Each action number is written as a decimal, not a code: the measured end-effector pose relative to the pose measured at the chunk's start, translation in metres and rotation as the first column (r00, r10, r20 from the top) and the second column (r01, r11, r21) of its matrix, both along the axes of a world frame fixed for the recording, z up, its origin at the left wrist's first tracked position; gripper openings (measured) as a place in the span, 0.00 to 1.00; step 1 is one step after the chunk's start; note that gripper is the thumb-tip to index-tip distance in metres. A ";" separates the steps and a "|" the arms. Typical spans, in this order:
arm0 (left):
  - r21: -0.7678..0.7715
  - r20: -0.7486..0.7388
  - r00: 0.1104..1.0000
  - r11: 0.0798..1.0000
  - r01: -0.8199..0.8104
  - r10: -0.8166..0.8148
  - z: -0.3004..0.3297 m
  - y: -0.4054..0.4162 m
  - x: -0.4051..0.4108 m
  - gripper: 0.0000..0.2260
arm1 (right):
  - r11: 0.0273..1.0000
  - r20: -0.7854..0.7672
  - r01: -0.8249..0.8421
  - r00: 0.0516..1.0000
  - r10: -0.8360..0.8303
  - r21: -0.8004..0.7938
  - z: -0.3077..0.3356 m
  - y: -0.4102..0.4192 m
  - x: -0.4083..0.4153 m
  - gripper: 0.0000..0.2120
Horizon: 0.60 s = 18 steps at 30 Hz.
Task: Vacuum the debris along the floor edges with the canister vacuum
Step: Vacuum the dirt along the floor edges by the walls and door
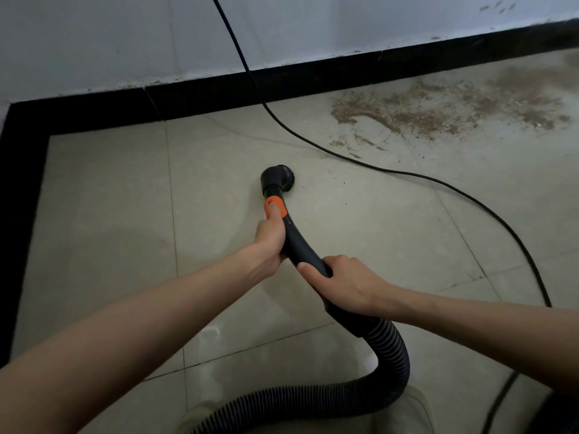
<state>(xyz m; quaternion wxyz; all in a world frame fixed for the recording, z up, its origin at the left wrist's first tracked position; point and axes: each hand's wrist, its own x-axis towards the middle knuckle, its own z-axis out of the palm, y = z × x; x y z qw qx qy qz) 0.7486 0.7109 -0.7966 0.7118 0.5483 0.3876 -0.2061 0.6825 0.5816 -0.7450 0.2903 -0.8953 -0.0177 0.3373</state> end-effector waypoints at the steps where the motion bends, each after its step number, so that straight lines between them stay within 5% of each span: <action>1: 0.010 -0.004 1.000 1.000 0.022 -0.022 0.000 -0.004 -0.002 0.28 | 1.000 -0.009 0.017 1.000 -0.017 0.012 0.001 -0.004 -0.005 0.23; 18: 0.121 0.010 0.991 0.984 0.131 -0.134 -0.001 -0.036 0.000 0.26 | 0.993 0.016 0.120 0.993 -0.120 -0.013 0.005 -0.027 -0.016 0.23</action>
